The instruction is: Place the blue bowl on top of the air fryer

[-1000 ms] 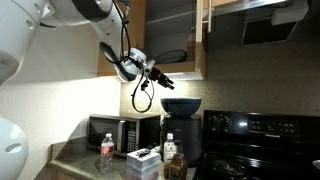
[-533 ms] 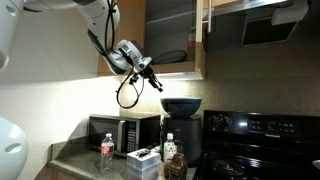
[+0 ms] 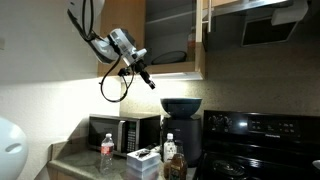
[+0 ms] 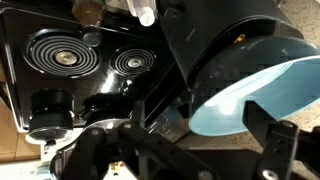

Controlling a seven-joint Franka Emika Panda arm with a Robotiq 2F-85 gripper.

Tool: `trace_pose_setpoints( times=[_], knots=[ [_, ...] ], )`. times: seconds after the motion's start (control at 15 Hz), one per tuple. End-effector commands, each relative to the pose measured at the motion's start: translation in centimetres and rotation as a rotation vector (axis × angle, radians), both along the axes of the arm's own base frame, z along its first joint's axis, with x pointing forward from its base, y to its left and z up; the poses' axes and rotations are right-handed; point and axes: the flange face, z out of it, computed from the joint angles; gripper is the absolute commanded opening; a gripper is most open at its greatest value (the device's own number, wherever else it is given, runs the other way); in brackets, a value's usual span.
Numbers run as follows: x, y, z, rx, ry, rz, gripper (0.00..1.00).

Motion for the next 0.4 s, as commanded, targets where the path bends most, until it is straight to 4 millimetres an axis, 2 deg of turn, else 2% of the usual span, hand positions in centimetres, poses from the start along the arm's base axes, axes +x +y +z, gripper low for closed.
trace_pose_setpoints(
  times=[0.0, 0.07, 0.2, 0.33],
  knots=[
    [-3.6, -0.1, 0.5, -0.05, 0.061, -0.025, 1.0],
    [-1.7, 0.2, 0.5, -0.021, 0.032, -0.022, 1.0],
    [-2.7, 0.3, 0.8, -0.031, 0.043, -0.031, 1.0],
    [-2.9, 0.3, 0.7, -0.032, 0.045, -0.031, 1.0]
  ],
)
